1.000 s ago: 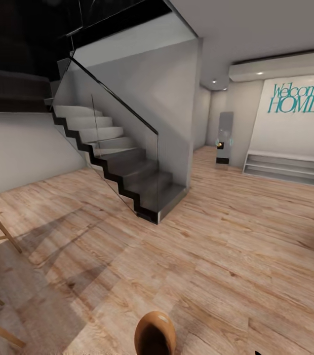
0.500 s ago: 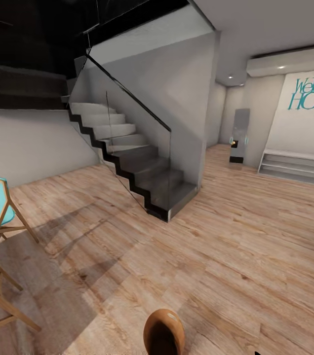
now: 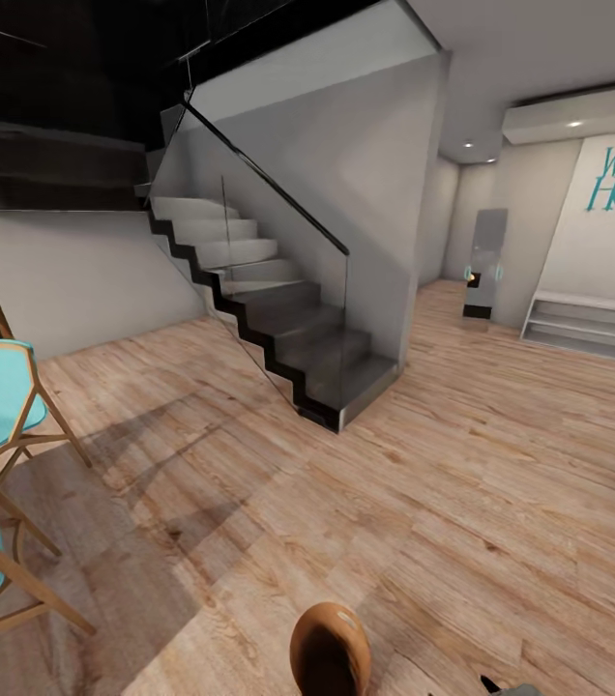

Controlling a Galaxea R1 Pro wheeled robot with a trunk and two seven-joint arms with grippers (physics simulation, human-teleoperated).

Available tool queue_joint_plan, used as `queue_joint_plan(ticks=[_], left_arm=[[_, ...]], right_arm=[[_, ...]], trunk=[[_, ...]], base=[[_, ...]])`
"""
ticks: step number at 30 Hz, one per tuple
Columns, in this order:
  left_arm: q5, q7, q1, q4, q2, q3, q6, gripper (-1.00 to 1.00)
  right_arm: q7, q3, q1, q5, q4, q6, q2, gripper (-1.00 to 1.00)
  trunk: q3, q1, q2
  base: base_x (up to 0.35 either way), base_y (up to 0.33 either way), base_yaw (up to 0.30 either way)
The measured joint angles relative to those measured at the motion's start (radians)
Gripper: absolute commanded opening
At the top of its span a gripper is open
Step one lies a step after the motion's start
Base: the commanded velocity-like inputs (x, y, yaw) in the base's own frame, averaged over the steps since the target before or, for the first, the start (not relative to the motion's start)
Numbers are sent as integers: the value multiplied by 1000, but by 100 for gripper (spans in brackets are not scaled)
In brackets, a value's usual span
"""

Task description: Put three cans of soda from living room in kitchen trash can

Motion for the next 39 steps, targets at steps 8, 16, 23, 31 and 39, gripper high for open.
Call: queue_joint_plan(ticks=[8,16,23,31,39], left_arm=[[0,-1,0,4,0,0,0,100],[0,-1,0,5,0,0,0,100],[0,-1,0,5,0,0,0,100],[-1,0,0,6,0,0,0,100],[5,-2,0,6,0,0,1,100]], right_arm=[[-101,204,-25,6,-347,464,7,100],[-158,297,-332,-2,-417,897,7,100],[-172,286,-610,-4,-288,1168,1,100],[-189,176,-907,3,227,1223,-22,100],[-235,167,-1023,8,517,1223,-20,100]], trunk=[[0,0,0],[0,0,0],[0,0,0],[0,0,0],[0,0,0]], base=[[0,0,3],[0,0,0],[0,0,0],[0,0,0],[0,0,0]])
